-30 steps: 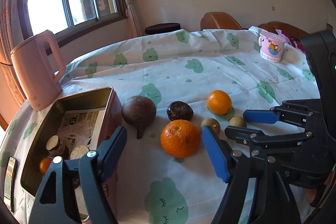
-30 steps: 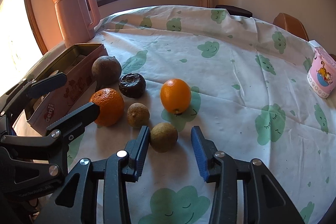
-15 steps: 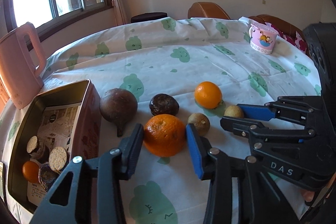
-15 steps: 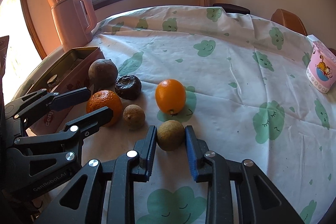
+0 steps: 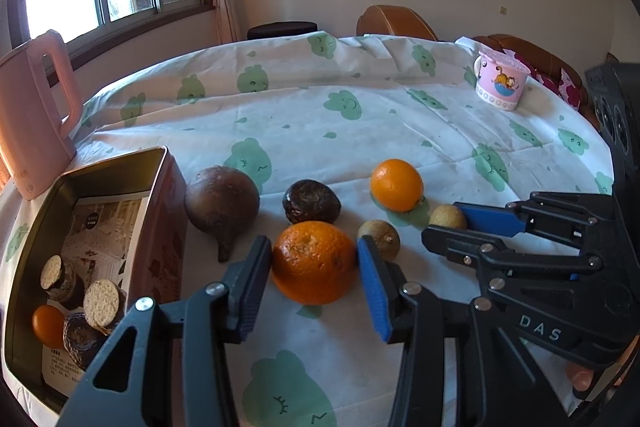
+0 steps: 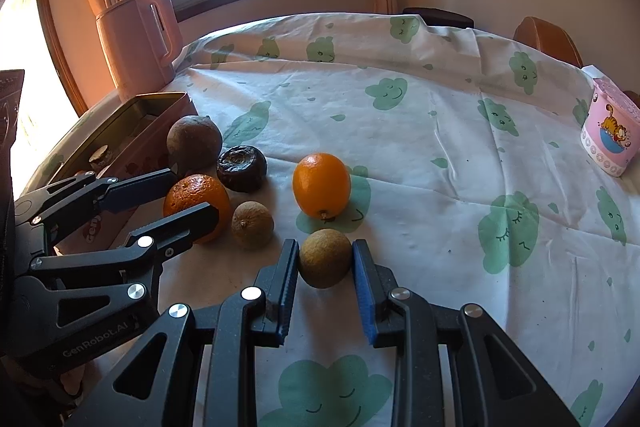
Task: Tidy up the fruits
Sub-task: 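Move the right gripper to a small brown fruit while the left approaches an orange, then grasp the small brown fruit with the right gripper while the left grasps the orange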
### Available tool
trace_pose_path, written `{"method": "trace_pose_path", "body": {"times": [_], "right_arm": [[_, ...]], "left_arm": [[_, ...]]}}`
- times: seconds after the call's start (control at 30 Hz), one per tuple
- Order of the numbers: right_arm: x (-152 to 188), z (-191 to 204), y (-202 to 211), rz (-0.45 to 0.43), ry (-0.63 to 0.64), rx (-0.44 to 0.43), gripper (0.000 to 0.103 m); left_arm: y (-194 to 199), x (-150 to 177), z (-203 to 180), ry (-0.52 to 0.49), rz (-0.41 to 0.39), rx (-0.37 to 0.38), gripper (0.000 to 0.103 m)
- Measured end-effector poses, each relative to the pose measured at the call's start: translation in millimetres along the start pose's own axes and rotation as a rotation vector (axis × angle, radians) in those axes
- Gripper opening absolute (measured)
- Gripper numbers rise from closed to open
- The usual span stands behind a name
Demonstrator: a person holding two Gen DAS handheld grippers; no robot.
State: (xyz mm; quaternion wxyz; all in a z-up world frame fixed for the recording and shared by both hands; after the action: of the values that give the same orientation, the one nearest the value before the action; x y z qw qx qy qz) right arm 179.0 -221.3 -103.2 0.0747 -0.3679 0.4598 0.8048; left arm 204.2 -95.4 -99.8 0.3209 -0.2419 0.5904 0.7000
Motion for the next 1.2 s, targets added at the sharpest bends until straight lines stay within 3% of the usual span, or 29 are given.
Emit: {"method": "trace_pose_path", "body": {"times": [1.2], "right_arm": [[-10.3, 14.1, 27.5, -0.157, 0.074, -0.01, 0.029]], "left_arm": [[29.2, -10.7, 19.1, 0.091, -0.155, -0.024, 0.044]]}}
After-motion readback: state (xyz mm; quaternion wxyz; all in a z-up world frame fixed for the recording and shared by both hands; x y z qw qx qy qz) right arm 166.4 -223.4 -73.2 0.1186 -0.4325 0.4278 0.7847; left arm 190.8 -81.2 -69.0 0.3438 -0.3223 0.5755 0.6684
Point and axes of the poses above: each gripper's, at about its wrist camera, not at the fingertips, and y roughly against the way its jaws point, z to its left, x to its underside, the point moved 9 cm from there along -y, roughly the way its jaws point, and after that the axes turned 15 degrees about -x, right-handed, at the moved point
